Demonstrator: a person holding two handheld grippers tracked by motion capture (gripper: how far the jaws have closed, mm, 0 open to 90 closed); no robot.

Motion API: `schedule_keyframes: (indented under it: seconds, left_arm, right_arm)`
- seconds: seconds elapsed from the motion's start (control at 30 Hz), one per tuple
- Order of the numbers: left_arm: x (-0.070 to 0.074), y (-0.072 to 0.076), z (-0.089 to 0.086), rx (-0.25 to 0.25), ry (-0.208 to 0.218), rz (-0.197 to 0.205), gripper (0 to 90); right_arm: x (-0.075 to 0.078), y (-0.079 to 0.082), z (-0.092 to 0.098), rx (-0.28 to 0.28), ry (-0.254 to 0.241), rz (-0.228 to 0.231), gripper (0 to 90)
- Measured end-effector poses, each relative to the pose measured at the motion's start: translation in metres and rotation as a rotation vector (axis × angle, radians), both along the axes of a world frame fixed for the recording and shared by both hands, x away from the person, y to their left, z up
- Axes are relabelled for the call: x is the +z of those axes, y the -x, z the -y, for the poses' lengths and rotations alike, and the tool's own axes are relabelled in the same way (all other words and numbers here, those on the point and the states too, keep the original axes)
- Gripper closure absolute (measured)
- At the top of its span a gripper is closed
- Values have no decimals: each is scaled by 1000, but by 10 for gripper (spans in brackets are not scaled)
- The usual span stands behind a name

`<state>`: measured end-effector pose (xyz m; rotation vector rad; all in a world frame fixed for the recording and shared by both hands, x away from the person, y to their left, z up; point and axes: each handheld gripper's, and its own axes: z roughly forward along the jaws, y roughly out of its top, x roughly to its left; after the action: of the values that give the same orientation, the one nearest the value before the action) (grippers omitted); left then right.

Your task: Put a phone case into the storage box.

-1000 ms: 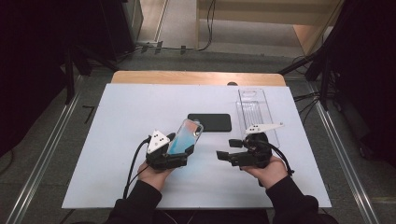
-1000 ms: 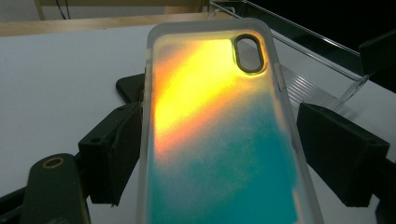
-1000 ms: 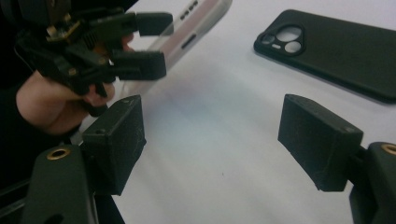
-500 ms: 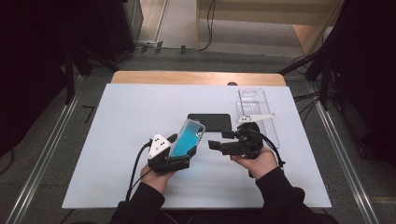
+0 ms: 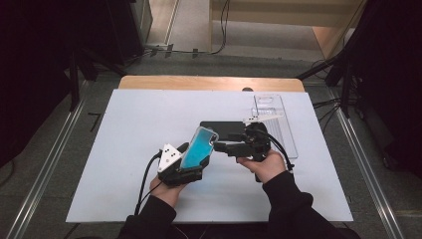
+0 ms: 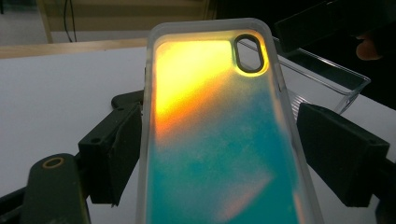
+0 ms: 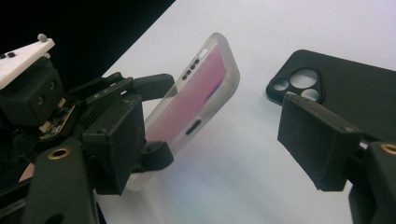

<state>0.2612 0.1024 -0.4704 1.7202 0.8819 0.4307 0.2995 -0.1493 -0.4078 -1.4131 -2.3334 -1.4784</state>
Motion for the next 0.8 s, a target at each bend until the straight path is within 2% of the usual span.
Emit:
schedule_keyframes:
  seconds: [0.2, 0.33, 0.6, 0.77, 0.8]
  left_arm:
    - [-1, 1, 2, -8, -21, 1, 171]
    - [-1, 2, 3, -8, -14, 7, 171]
    - [0, 3, 3, -2, -13, 17, 171]
    - [1, 3, 4, 2, -16, 19, 171]
    - [1, 3, 4, 3, -18, 19, 171]
  right_arm:
    - [-1, -7, -5, -7, -1, -19, 217]
    - [-5, -13, -8, -15, -16, -47, 224]
    - [-7, -19, -12, -21, -38, -76, 237]
    - [-11, -23, -16, -16, -53, -117, 280]
    - [-13, -25, -17, -19, -64, -136, 315]
